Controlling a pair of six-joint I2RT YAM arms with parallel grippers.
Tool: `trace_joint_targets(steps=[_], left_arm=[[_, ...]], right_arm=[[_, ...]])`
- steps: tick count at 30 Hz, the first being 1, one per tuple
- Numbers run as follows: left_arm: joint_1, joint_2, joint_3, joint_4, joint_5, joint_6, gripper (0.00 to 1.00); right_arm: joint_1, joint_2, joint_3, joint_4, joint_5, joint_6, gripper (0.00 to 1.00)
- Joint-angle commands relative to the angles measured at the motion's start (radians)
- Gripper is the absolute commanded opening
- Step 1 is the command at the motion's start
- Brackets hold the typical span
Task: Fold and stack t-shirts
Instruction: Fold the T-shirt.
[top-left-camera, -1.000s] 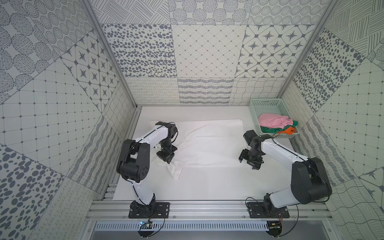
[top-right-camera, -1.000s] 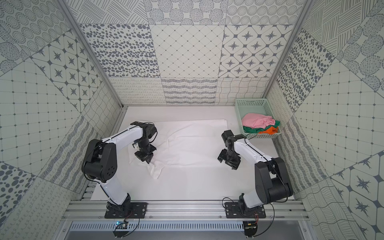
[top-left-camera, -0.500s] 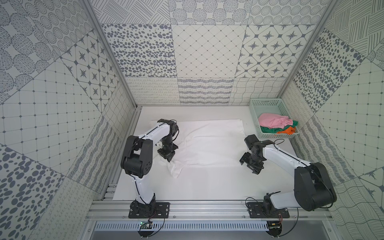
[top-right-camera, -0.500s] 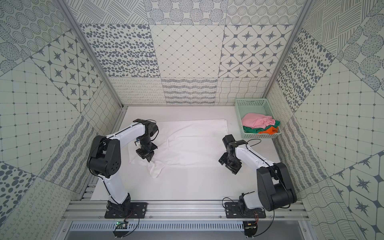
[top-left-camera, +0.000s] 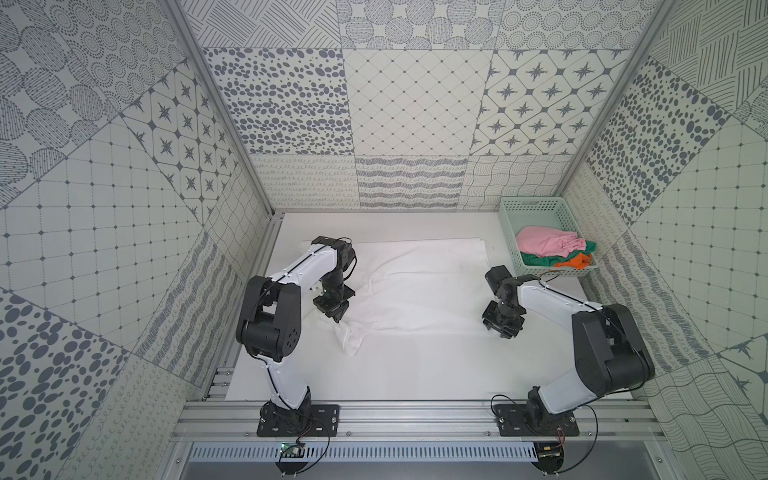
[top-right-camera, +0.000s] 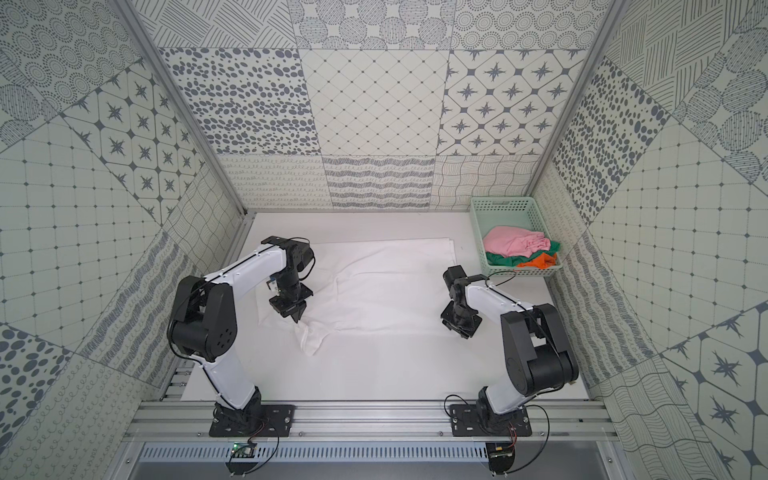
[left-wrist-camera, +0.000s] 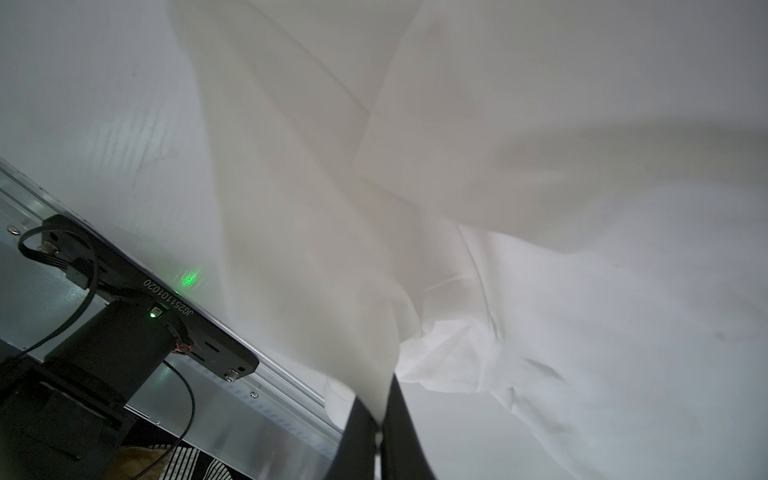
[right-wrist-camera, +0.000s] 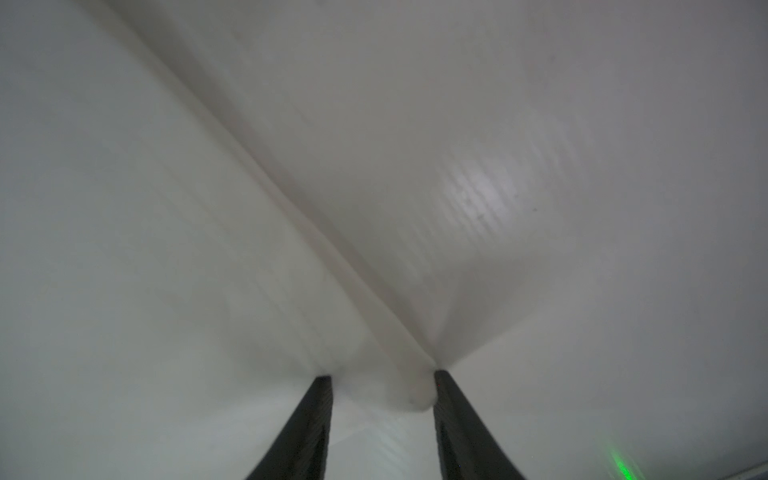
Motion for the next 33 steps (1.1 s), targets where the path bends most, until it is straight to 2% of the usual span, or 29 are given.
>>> trace_joint_targets(steps=[1,3,6,9,24,33], left_arm=[[0.002,-0.020,0.002,-0.042,-0.021,-0.019,0.00],[0.003,-0.022,-0.001,-0.043,-0.022,-0.022,0.00],[0.007,-0.024,0.000,-0.045,-0.025,-0.025,0.00],[0.018,-0.024,0.007,-0.048,-0.029,-0.026,0.00],[0.158,-0.032,0.142,-0.071,-0.054,-0.004,0.00],[0.191,0.080,0.329,-0.098,-0.050,0.018,0.00]], right_arm=[[-0.004,0.020,0.037,0.009,0.038,-0.025,0.38],[-0.004,0.021,0.050,0.008,0.040,-0.032,0.30],[-0.004,0.015,0.073,-0.002,0.047,-0.039,0.10],[-0.004,0.010,0.097,-0.017,0.062,-0.049,0.01],[-0.006,0.018,0.220,-0.069,0.115,-0.104,0.00],[-0.006,0.096,0.358,-0.094,0.157,-0.173,0.00]])
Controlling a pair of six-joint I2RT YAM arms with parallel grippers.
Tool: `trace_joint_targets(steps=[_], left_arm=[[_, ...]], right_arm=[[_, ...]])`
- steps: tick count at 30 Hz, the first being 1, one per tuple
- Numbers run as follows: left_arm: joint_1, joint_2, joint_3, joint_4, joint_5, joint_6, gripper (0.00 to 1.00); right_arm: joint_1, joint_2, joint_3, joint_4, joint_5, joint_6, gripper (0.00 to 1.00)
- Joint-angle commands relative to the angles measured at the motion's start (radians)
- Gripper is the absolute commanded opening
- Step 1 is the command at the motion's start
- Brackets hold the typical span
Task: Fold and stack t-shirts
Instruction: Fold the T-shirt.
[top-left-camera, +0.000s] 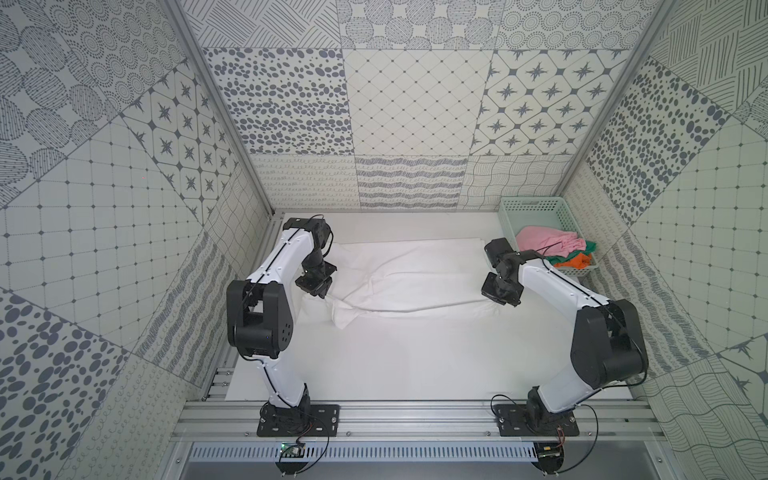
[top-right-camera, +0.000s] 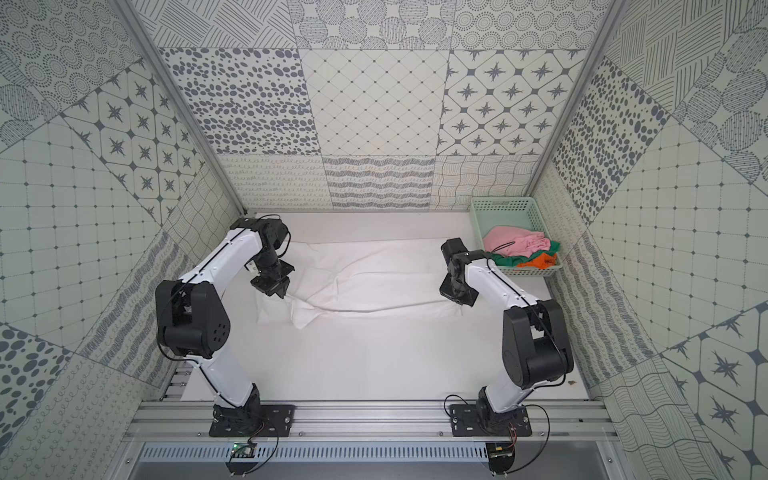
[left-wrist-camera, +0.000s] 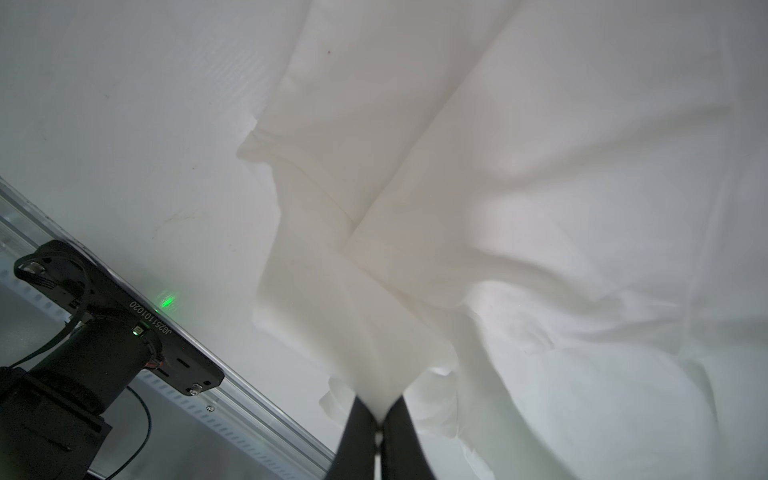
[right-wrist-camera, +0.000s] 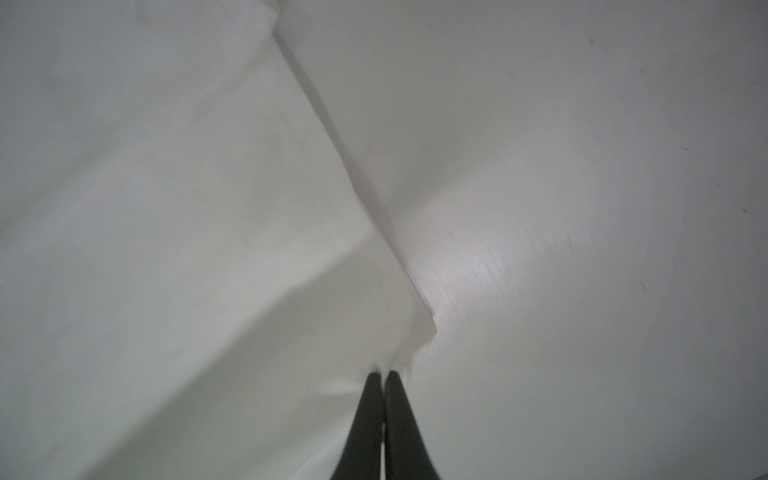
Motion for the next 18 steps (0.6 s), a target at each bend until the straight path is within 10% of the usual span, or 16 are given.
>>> trace_joint_targets(steps=[1,18], left_arm=[[0.016,0.069,0.108,-0.054,-0.017,0.021,0.00],[0.035,0.310,0.515,-0.141,0.018,0.019,0.00]], right_arm=[[-0.005,0.041,0.069,-0.017,0.049,-0.048,0.00],[-0.043,0.256,0.405,-0.052,0.075,-0.137,0.00]])
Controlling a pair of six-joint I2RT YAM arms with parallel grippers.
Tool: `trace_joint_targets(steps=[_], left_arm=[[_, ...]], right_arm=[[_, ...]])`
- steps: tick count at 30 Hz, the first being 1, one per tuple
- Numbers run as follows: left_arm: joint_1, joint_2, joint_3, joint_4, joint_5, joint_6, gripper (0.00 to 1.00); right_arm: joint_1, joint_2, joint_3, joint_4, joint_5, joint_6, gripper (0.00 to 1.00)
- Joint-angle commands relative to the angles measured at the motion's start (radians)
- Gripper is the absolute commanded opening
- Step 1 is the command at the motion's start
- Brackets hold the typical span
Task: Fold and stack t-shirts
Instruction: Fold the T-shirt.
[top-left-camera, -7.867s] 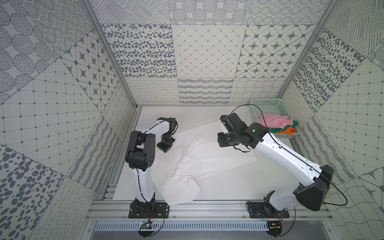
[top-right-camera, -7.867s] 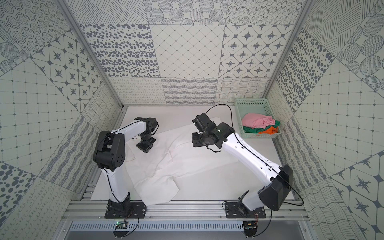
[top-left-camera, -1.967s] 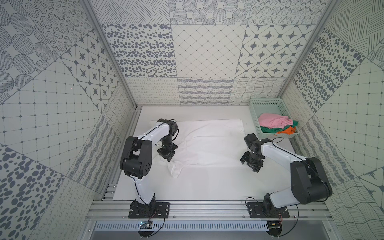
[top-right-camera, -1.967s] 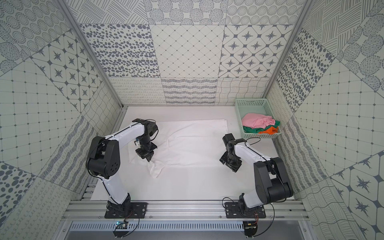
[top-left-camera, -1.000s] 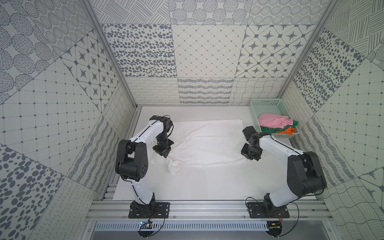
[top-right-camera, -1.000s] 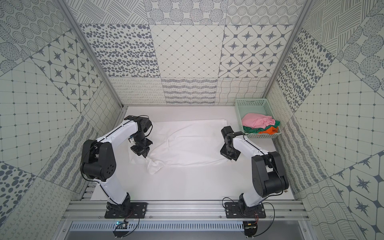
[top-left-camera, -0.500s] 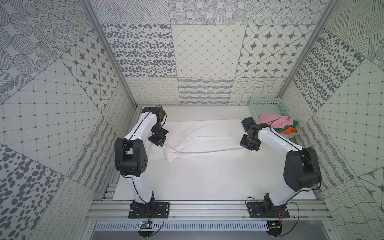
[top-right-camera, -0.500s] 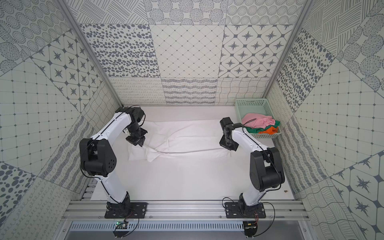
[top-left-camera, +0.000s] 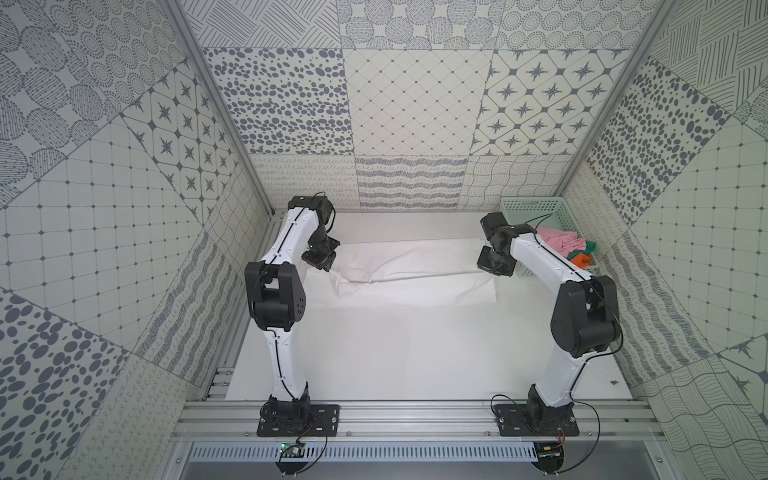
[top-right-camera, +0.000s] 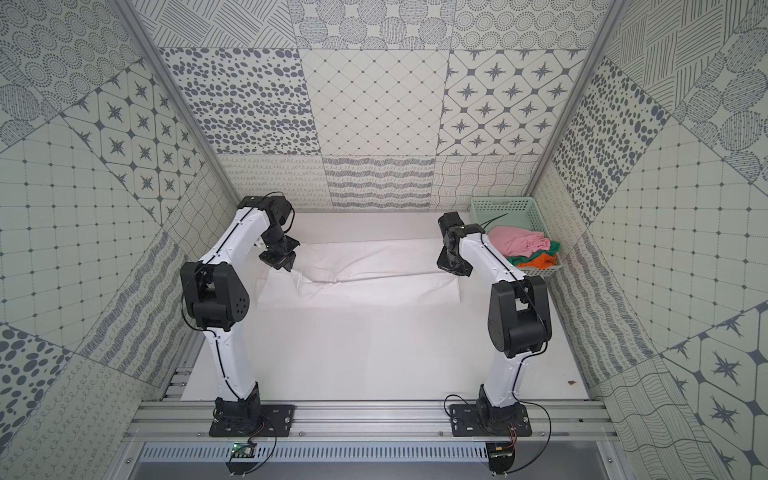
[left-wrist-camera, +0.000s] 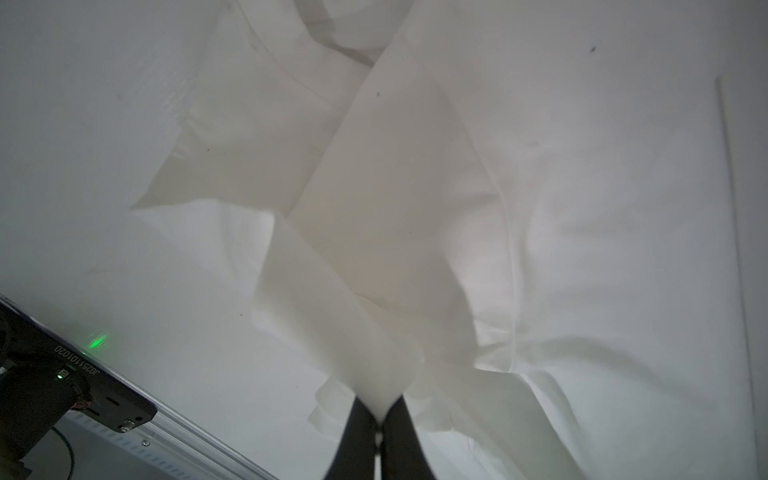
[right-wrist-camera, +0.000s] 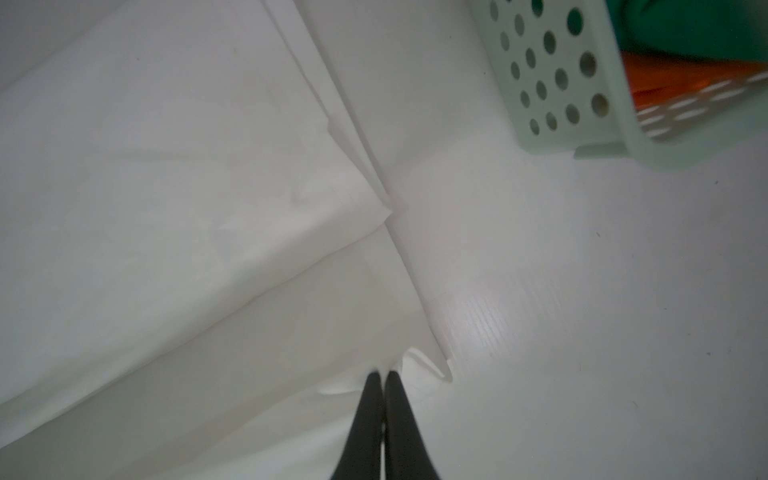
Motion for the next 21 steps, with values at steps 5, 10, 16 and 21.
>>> trace_joint_targets(steps=[5,10,16,21], left_arm=[[0.023,0.102,0.182,-0.079,0.040,0.014,0.00],[0.024,0.163,0.263,-0.050,0.101,0.031,0.00],[0.025,0.198,0.290,0.071,0.182,0.061,0.00],[0.036,0.211,0.325,0.131,0.200,0.056,0.00]], right_arm=[[-0.013,0.094,0.133,-0.018,0.033,-0.040,0.00],[-0.017,0.154,0.212,-0.019,0.031,-0.061,0.00],[-0.023,0.220,0.313,-0.018,0.049,-0.084,0.00],[-0.031,0.257,0.391,-0.019,0.064,-0.102,0.00]])
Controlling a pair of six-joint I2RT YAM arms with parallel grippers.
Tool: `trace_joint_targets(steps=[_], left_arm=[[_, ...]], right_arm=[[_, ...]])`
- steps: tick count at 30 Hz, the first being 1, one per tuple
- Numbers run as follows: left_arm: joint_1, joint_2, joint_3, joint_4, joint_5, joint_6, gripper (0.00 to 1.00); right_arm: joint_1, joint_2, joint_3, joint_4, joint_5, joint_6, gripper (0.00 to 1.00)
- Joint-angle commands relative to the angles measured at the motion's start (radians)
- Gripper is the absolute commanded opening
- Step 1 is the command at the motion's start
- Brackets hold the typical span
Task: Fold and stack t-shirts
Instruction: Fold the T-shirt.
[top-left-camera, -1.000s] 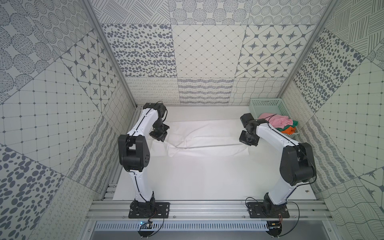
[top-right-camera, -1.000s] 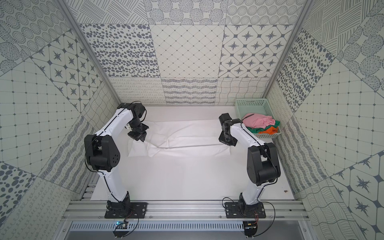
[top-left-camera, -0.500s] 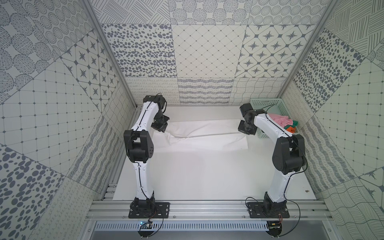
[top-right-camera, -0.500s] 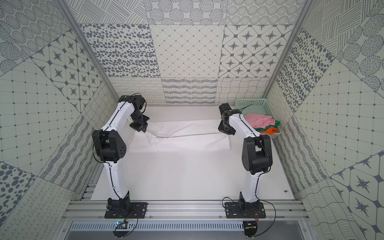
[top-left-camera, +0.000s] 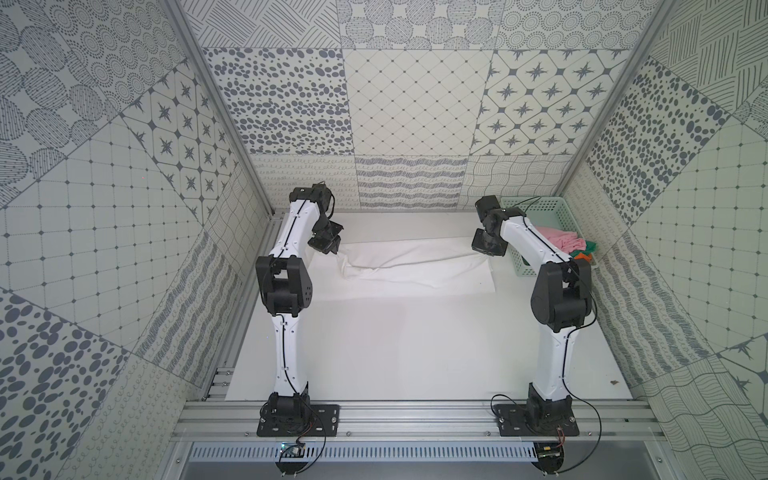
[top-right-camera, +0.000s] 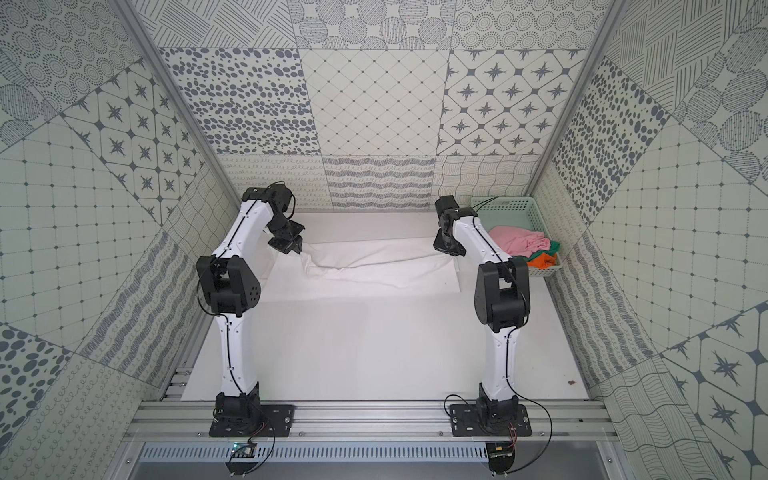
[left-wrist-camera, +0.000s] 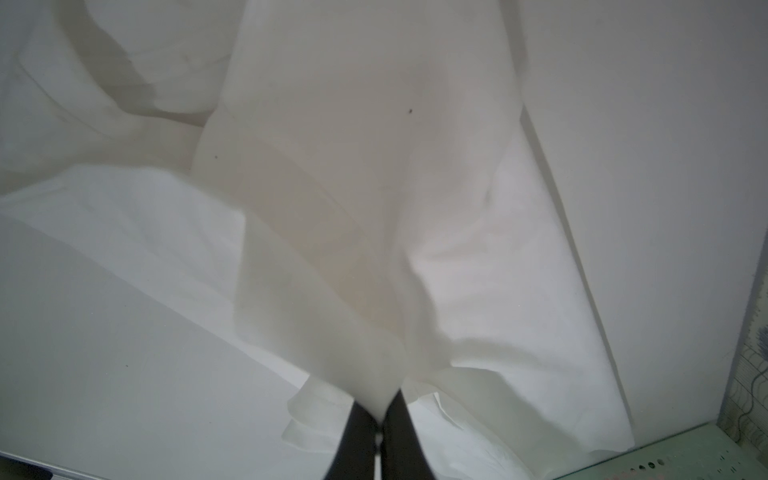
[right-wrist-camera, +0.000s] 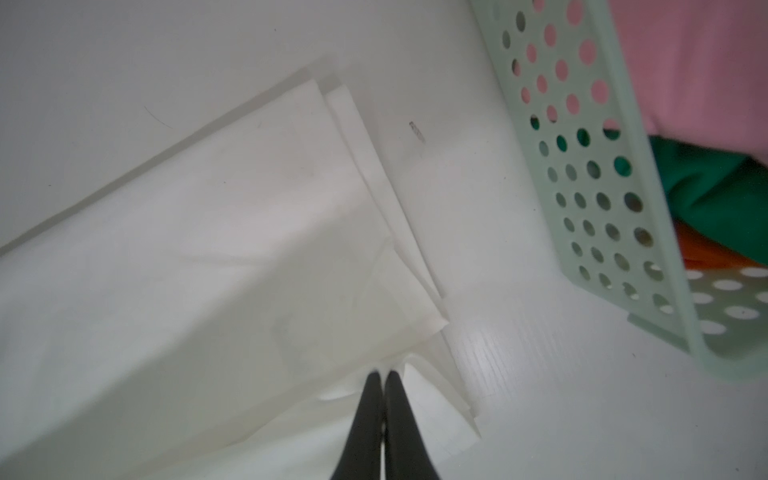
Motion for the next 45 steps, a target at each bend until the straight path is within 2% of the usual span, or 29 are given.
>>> trace_joint_targets(steps=[1,5,16,17,18,19,20,21,22,23,25,31,40,45], left_arm=[[0.018,0.022,0.044,0.097,0.076,0.020,0.00],[0.027,0.045,0.085,0.106,0.081,0.009,0.00],[0.044,0.087,0.086,0.114,0.069,-0.005,0.00],[0.044,0.090,0.087,0.115,0.070,-0.003,0.11],[0.044,0.097,0.087,0.118,0.072,0.002,0.30],[0.044,0.102,0.085,0.125,0.079,0.009,0.53],[0.043,0.108,0.085,0.136,0.088,0.021,0.82],[0.043,0.112,0.084,0.144,0.092,0.034,0.96],[0.042,0.113,0.081,0.158,0.099,0.053,0.98],[0.041,0.113,0.080,0.173,0.101,0.075,0.99],[0.037,0.105,0.074,0.182,0.093,0.097,0.99],[0.031,0.008,-0.079,0.248,0.131,0.086,0.98],[-0.023,-0.176,-0.477,0.350,0.092,0.014,0.88],[-0.049,-0.160,-0.513,0.374,0.081,0.001,0.81]], right_arm=[[-0.014,0.025,0.070,0.007,0.041,-0.027,0.00],[-0.024,0.057,0.113,0.007,0.042,-0.030,0.00],[-0.043,0.122,0.146,0.007,0.060,-0.052,0.00],[-0.044,0.128,0.145,0.006,0.060,-0.054,0.00],[-0.045,0.131,0.143,0.006,0.058,-0.058,0.04],[-0.045,0.136,0.142,0.006,0.052,-0.064,0.13],[-0.045,0.139,0.141,0.005,0.046,-0.072,0.23],[-0.045,0.138,0.142,0.006,0.033,-0.083,0.32],[-0.045,0.135,0.142,0.007,0.016,-0.094,0.36],[-0.045,0.128,0.141,0.009,0.003,-0.102,0.43],[-0.045,0.108,0.141,0.018,-0.023,-0.118,0.44],[-0.038,0.009,0.141,0.054,-0.095,-0.158,0.44],[-0.021,-0.091,0.110,0.055,-0.121,-0.160,0.44],[-0.021,-0.132,0.066,0.055,-0.113,-0.165,0.44]])
